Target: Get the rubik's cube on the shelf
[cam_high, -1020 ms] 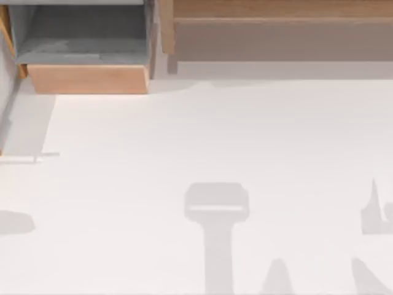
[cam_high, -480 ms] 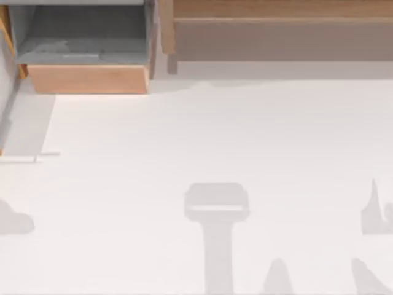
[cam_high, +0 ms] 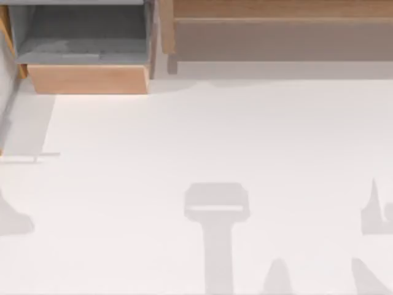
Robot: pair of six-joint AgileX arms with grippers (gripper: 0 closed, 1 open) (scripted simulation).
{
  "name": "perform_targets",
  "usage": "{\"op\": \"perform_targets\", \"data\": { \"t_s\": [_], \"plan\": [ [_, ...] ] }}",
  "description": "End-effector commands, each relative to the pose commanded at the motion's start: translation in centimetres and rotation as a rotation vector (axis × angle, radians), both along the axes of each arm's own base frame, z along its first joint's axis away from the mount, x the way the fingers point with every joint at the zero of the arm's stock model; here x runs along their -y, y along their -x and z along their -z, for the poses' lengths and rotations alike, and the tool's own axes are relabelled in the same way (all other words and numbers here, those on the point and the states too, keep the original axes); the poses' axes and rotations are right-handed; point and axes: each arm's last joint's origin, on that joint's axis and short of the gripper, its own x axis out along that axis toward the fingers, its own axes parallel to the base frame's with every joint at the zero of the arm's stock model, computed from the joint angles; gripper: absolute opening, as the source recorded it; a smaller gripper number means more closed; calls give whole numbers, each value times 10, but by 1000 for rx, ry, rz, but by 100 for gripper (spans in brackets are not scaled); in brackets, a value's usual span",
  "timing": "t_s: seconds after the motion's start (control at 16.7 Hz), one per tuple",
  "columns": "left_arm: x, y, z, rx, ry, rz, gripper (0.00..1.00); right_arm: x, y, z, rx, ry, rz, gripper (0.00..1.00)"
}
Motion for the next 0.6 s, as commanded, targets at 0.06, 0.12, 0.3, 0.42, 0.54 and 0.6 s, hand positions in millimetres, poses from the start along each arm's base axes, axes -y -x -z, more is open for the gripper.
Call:
{"op": "perform_targets", "data": {
  "t_s": [0.06,0.12,0.3,0.42,0.54,0.6],
  "plan": [
    [0,3,0,0,-1,-1,100,0,0,0,0,0,0,100],
    [0,8,0,0,0,-1,100,0,0,0,0,0,0,100],
    [0,19,0,-1,1,1,100,0,0,0,0,0,0,100],
    [0,19,0,-1,1,1,100,0,0,0,0,0,0,100],
    [0,18,1,-3,3,3,100,0,0,0,0,0,0,100],
    [-2,17,0,-3,6,-8,100,0,0,0,0,0,0,100]
  ]
}}
